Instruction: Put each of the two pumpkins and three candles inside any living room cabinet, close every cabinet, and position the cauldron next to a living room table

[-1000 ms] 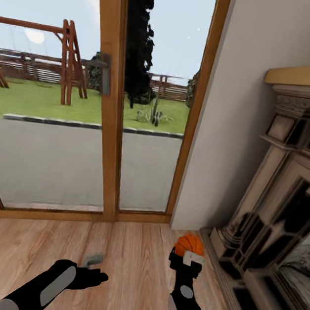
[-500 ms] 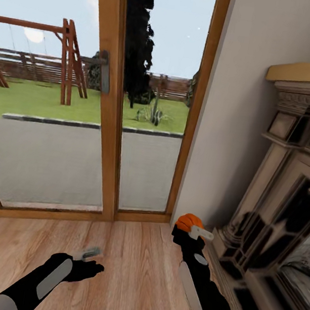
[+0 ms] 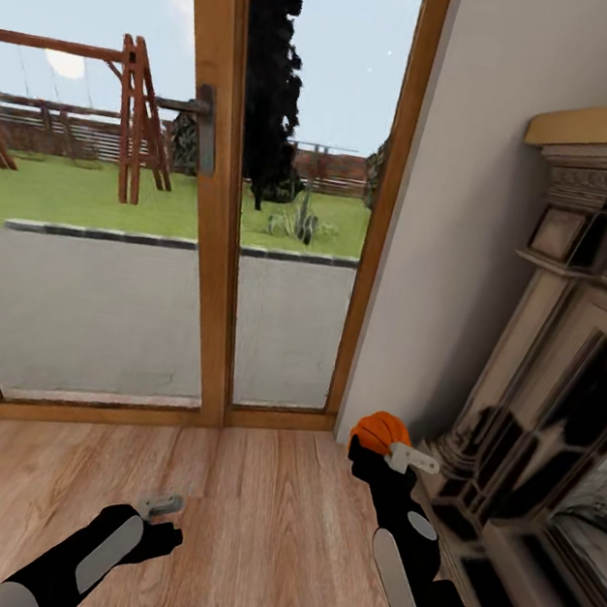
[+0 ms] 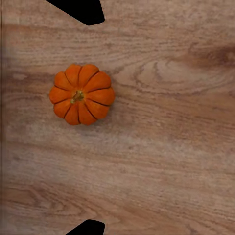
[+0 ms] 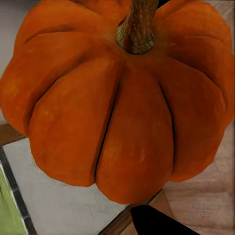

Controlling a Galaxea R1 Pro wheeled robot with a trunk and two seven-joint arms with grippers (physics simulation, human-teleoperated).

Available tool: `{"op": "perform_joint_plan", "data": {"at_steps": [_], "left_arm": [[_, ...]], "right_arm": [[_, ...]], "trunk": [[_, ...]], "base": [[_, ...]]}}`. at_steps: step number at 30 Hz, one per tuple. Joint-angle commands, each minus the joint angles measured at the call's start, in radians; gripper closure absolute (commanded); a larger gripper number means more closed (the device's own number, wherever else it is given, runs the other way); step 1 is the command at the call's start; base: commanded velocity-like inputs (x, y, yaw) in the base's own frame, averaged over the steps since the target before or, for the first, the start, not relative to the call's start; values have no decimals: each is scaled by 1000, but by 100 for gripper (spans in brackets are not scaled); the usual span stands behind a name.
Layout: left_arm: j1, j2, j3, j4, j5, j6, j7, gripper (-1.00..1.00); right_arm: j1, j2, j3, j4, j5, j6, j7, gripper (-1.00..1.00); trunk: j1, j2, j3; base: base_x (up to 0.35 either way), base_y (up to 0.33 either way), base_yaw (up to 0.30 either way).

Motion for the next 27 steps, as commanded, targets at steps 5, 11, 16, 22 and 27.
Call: {"op": "perform_joint_plan", "data": {"at_steps": [5,11,16,22,27], "left_arm": [[-1,-5,-6,14,9,0,10,-100],[-1,-7,-7,14,10,-94,10,-100],[-1,-7,-8,14,10,-115,11,-100],[-1,-7,-11,14,9,-119,11,-100],[-1,-8,-11,13,9,-119,13,-100]], "right_arm": [[16,-10,0,-51,-72,7,-7,100],[37,-39,-1,-79,-129,16,-7,100],[38,-41,-5,-80,-140,22,-7,100],[38,-36,-8,-81,-186,23,-7,100],[38,-39,-12,-81,-187,21,-7,100]], "trunk": [[19,-36,-17],[42,-78,-36],[61,-113,-51],[84,-155,-70],[103,-190,-86]], "base": [[0,0,0],[0,0,0],[0,0,0],[0,0,0],[0,0,0]]}}
